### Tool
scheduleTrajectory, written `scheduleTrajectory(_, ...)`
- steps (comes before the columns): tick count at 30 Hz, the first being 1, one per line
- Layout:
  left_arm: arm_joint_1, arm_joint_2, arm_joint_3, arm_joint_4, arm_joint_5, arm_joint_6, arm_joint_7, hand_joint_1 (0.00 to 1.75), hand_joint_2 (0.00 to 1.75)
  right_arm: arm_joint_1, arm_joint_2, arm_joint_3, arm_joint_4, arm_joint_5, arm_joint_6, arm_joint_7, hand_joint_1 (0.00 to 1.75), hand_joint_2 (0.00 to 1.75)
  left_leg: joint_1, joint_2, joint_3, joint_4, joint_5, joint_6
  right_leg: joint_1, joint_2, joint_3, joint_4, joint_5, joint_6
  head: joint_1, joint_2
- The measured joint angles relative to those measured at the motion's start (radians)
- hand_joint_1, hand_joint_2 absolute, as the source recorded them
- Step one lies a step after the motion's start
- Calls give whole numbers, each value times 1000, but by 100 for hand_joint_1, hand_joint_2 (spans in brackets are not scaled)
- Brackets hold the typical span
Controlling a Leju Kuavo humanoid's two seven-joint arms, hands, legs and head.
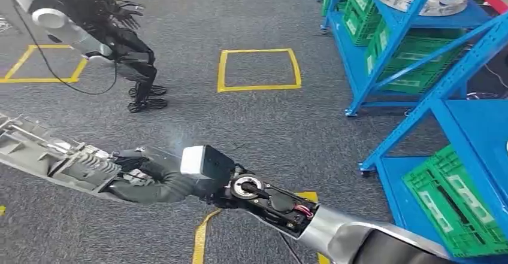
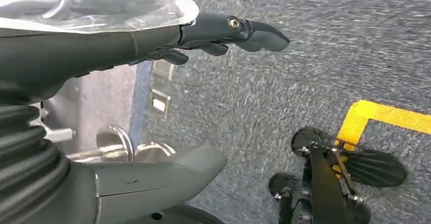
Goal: Take the parts from the cabinet and place them on the table.
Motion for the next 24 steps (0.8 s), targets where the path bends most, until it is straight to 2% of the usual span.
scheduleTrajectory(2, 2, -2, 0, 0, 0, 0, 1, 0, 175, 0, 0, 0, 3, 0, 0, 0, 175, 175, 9, -17, -6, -6, 7, -12, 8, -16, -2, 5, 1, -2, 1, 0)
scheduleTrajectory(3, 7, -2, -1, 0, 0, 0, 2, 0, 175, 0, 0, 0, 5, 0, 0, 0, 175, 175, 9, -30, -6, -11, 11, -20, 9, -26, 1, 0, 4, -8, 0, 0)
scheduleTrajectory(4, 11, -1, -2, 0, 1, 0, 2, 0, 175, 0, 0, 0, 5, 0, 0, 1, 175, 175, 8, -44, -5, -16, 16, -27, 2, -43, 6, -15, 11, -13, 0, 0)
scheduleTrajectory(5, 11, -3, -2, 0, 1, 0, 2, 0, 175, 0, 0, 0, 8, 0, 0, 2, 175, 175, 9, -2, -14, 2, -4, -24, -3, -56, 15, -26, 18, -17, 0, 0)
scheduleTrajectory(6, 10, -5, -2, 0, 2, 0, 2, 0, 175, -1, 0, 0, 8, 0, 0, 1, 175, 175, 1, 50, -37, 54, -36, -28, 0, -64, 16, -32, 21, -21, -3, 0)
scheduleTrajectory(7, 9, -4, -3, 0, 2, 0, 2, 0, 175, -2, 0, -1, 8, 0, 0, 0, 175, 175, 2, 79, -80, 145, -83, -33, 3, -79, 14, -31, 22, -22, -3, 0)
scheduleTrajectory(8, 8, -3, -3, 0, 2, 0, 2, 0, 175, -2, 0, -2, 9, 0, 0, 0, 175, 175, 3, 92, -121, 233, -119, -37, 5, -92, 12, -30, 21, -22, -3, 0)
scheduleTrajectory(9, 8, -4, -4, 0, 5, 0, 1, 0, 175, -1, -1, -2, 11, 0, 1, 2, 175, 175, 3, 98, -150, 295, -136, -40, 5, -106, 12, -30, 20, -22, -3, 0)
scheduleTrajectory(10, 9, -4, -5, 0, 8, 0, 0, 0, 175, -1, -2, -2, 14, 3, 3, 5, 175, 175, 4, 101, -155, 306, -129, -42, 5, -118, 11, -29, 20, -23, -3, 0)
scheduleTrajectory(11, 10, -4, -5, 0, 11, 0, -3, 0, 175, -1, -2, -2, 16, 4, 3, 7, 175, 175, 5, 103, -136, 273, -106, -43, 5, -128, 11, -28, 19, -22, -3, 0)
scheduleTrajectory(12, 10, -4, -5, 0, 13, 0, -5, 0, 175, -1, -2, -2, 18, 8, 5, 10, 175, 175, 7, 109, -91, 190, -64, -43, 5, -140, 11, -26, 16, -20, -3, 0)
scheduleTrajectory(13, 10, -4, -5, 0, 17, 0, -9, 0, 175, -1, -2, -2, 18, 10, 6, 12, 175, 175, 7, 126, -33, 87, -22, -43, 4, -150, 11, -22, 12, -17, -3, 0)
scheduleTrajectory(14, 10, -5, -5, 0, 17, 0, -12, 0, 175, -2, -2, -2, 18, 10, 5, 13, 175, 175, 6, 174, 13, 4, -6, -42, 8, -157, 12, -17, 8, -10, -4, 0)
scheduleTrajectory(15, 5, -9, -5, 0, 16, 0, -13, 0, 175, -3, -2, -3, 17, 10, 3, 13, 175, 175, -4, 176, 16, -8, -10, -32, 17, -163, 8, -11, 2, -3, -7, 0)
scheduleTrajectory(16, 4, -11, -6, 0, 16, 0, -13, 0, 175, -3, -3, -3, 16, 9, -1, 18, 175, 175, -3, 160, 11, -6, -7, -22, 17, -171, 8, -12, 2, -2, 1, 0)
scheduleTrajectory(18, 7, -16, -8, 0, 13, 2, -12, 0, 175, -2, -5, -6, 15, 8, -5, 22, 175, 175, -4, 140, 6, -3, -10, -11, 16, -187, 13, -12, -2, 6, 1, 0)
scheduleTrajectory(19, 8, -17, -9, 0, 10, 2, -11, 0, 175, -2, -6, -7, 14, 8, -10, 24, 175, 175, -2, 130, 8, -6, -8, -3, 15, -190, 14, -8, -7, 14, 0, 0)
scheduleTrajectory(20, 9, -22, -11, 0, 7, 2, -8, 0, 175, -1, -9, -9, 9, 10, -16, 27, 175, 175, 1, 122, 10, -8, -6, 1, 8, -140, 6, 14, -26, 22, 1, 0)
scheduleTrajectory(21, 7, -22, -12, 0, 6, 4, -5, 0, 175, 0, -10, -11, 5, 10, -20, 30, 175, 175, 1, 114, 10, -7, -6, 4, 6, -104, -17, 68, -61, 24, 0, 0)
scheduleTrajectory(22, 6, -23, -15, 0, 6, 7, -2, 0, 175, 1, -14, -14, -1, 11, -25, 34, 175, 175, 0, 107, 9, -7, -6, 10, 6, -90, -57, 156, -106, 25, 3, 0)
scheduleTrajectory(23, 6, -23, -19, 0, 6, 8, -1, 0, 175, 3, -19, -15, -5, 12, -30, 38, 175, 175, -2, 97, 8, -7, -5, 12, 5, -85, -102, 251, -144, 24, 3, 0)
scheduleTrajectory(24, 6, -23, -19, 0, 6, 8, 1, 0, 175, 7, -23, -16, -9, 11, -32, 42, 175, 175, -5, 84, 8, -7, -5, 13, 5, -84, -138, 323, -166, 23, 3, 0)
